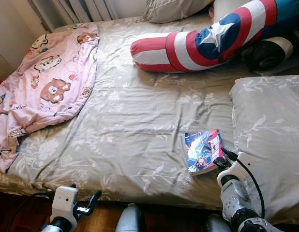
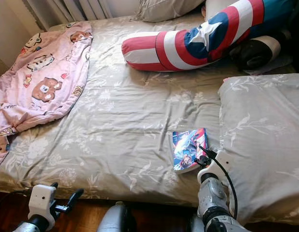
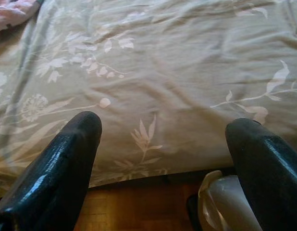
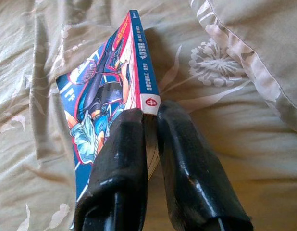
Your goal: Clean up the room
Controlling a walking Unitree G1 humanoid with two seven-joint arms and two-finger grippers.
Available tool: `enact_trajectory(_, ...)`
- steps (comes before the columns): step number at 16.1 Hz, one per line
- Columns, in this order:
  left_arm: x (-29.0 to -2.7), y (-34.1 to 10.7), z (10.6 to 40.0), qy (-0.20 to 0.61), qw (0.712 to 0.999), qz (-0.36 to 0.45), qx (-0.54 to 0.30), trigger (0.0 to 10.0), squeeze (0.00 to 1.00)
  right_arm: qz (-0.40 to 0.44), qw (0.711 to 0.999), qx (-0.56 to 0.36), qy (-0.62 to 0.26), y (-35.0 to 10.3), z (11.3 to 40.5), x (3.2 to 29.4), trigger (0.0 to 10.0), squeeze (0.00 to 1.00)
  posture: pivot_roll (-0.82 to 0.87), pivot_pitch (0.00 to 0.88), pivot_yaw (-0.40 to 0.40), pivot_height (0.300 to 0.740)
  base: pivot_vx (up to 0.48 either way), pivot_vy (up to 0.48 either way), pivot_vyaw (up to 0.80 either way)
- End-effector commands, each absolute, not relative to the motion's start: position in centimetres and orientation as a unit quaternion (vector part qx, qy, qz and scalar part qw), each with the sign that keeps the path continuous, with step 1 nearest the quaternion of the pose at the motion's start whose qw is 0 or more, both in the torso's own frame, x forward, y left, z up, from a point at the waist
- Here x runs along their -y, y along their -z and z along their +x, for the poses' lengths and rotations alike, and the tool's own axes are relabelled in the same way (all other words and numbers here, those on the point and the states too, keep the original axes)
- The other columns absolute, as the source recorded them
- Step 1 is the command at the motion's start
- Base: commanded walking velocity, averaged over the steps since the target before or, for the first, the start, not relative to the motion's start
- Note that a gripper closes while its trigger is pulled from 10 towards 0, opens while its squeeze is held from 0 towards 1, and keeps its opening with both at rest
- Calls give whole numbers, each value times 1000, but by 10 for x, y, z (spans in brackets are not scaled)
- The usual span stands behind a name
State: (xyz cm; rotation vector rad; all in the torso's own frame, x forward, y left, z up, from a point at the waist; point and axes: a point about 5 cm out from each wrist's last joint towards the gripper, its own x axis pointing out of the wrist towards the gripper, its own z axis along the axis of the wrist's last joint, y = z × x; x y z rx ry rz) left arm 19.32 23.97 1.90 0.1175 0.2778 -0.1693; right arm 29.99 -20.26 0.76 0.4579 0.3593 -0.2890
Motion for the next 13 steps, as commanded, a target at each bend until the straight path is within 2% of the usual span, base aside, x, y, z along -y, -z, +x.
enact_trajectory(1,-245,-16,186,86,982,65,-156,10000,0,227,943,-196,142,2,292,197,10000,141,240,242,165,665,0,0,0)
enact_trajectory(5,-248,-16,186,82,982,67,-158,10000,0,231,942,-200,142,4,291,193,10000,141,250,247,163,665,0,0,0)
enact_trajectory(6,-248,-16,186,89,981,71,-159,10000,0,231,941,-202,141,4,291,192,10000,569,249,248,163,665,0,0,0)
enact_trajectory(7,-248,-17,187,95,980,75,-159,10000,0,228,942,-203,138,4,291,191,10000,914,249,249,163,665,0,0,0)
enact_trajectory(13,-249,-17,193,90,981,73,-158,10000,0,212,943,-221,133,11,284,186,10000,871,238,242,154,665,0,0,0)
